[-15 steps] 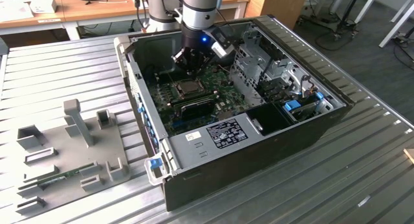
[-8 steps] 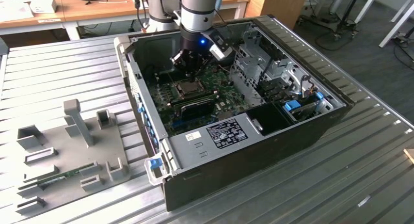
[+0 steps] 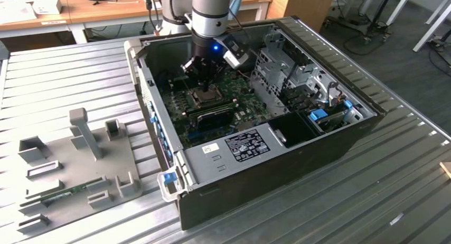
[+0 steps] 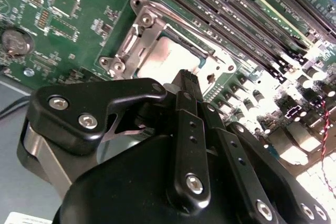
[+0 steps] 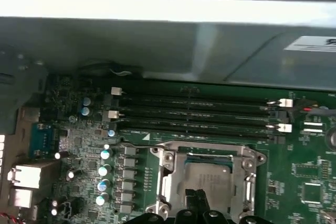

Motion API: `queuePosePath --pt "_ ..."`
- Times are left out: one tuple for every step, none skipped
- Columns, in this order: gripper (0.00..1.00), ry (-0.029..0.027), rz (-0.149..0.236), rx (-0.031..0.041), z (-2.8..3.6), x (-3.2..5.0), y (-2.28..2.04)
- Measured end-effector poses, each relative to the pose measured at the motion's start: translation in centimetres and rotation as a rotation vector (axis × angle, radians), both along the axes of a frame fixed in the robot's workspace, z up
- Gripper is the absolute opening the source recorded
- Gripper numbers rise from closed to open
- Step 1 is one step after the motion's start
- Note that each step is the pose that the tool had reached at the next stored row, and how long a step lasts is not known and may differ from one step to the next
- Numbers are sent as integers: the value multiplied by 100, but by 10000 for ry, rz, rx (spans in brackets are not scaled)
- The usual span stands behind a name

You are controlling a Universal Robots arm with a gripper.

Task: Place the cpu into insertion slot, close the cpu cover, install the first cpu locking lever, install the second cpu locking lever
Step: 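Close the cpu cover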

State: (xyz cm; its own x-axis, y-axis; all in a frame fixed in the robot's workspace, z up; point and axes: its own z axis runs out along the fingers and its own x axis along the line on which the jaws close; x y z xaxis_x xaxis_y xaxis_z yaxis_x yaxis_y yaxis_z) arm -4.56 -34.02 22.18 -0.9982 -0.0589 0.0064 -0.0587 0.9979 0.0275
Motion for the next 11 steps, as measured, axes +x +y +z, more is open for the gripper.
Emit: queuePosePath --pt "10 -1 -2 -1 -1 -6 0" --pt "10 -2 -3 -1 -1 -6 0" --pt "10 -2 -2 -1 -1 -6 0" --pt "10 -2 -2 0 -1 -6 0" --pt "10 -1 -2 -1 -1 -6 0" --pt "10 -3 -2 1 -3 -7 0" --pt "10 -21 -4 4 -11 -10 1" --pt "10 -57 -4 2 -19 -17 1" --pt "10 -94 -6 1 -28 -23 0" --pt "10 -125 -9 1 -37 -26 1" --pt "10 -139 -21 1 -43 -28 1"
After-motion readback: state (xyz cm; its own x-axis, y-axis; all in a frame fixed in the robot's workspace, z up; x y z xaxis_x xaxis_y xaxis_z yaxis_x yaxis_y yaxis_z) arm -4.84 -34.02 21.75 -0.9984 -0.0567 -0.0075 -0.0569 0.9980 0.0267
